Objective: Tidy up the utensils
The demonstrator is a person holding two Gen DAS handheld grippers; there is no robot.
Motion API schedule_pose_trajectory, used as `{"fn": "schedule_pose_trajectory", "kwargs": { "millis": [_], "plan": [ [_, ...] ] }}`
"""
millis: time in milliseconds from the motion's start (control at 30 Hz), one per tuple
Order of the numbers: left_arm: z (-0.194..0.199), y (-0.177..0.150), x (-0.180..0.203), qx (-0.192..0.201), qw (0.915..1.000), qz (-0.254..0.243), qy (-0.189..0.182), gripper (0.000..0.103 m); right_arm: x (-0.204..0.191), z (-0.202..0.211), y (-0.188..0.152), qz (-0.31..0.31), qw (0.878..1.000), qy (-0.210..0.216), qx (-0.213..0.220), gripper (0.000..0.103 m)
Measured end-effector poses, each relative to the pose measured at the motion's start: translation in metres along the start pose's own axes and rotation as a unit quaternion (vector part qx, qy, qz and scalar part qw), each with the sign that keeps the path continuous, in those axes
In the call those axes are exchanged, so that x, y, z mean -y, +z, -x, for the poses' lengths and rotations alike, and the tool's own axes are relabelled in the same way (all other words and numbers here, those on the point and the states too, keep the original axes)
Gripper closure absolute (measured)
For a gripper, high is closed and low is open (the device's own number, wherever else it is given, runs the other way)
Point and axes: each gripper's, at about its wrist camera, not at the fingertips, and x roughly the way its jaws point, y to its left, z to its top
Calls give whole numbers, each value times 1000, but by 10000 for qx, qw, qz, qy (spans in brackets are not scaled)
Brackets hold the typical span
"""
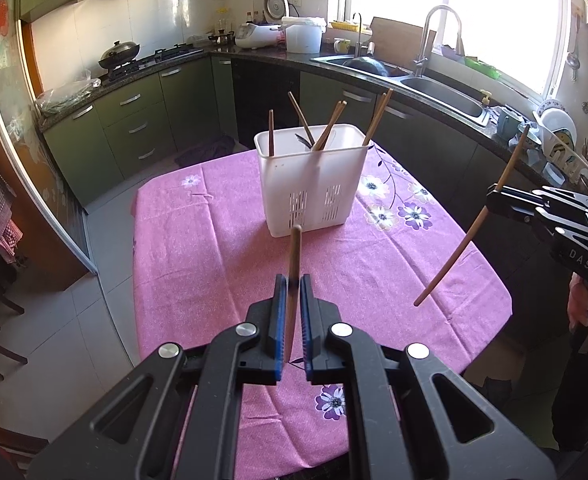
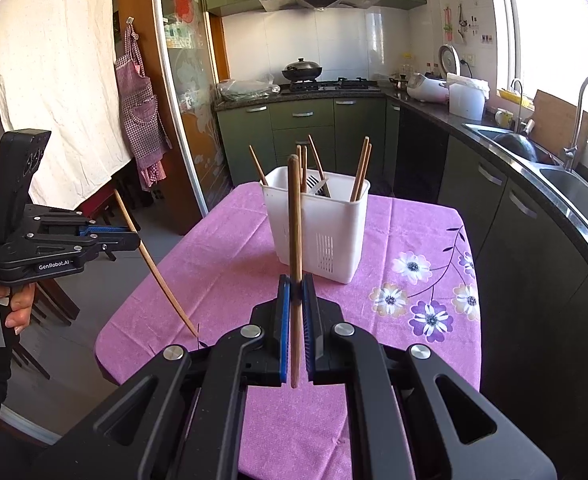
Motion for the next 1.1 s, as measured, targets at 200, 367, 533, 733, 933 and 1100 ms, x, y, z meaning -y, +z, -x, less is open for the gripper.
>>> {"fn": "schedule_pose_trajectory", "kwargs": {
  "millis": [200, 367, 533, 733, 933, 1100],
  "plan": [
    [12, 24, 10, 191, 9997, -162, -10, 96, -5, 4, 35, 175, 9997, -16, 161, 96],
    [-3, 31, 12, 69, 9997, -223, -105, 99, -7, 2, 50, 275, 9993, -10, 242, 96],
    [-29, 33, 12, -194, 9994, -231, -183, 99, 3, 20, 84, 153, 9975, -52, 684, 96],
    [-54, 30, 11, -434, 9981, -305, -329, 99, 17, 40, 154, -65, 9878, -156, 1548, 96],
    [-79, 25, 4, -651, 9959, -427, -460, 97, 45, -39, 192, -337, 9928, -429, 1069, 96],
    [-109, 20, 1, -845, 9933, -551, -556, 83, 54, -117, 173, -414, 9979, -418, 274, 96]
  ]
}}
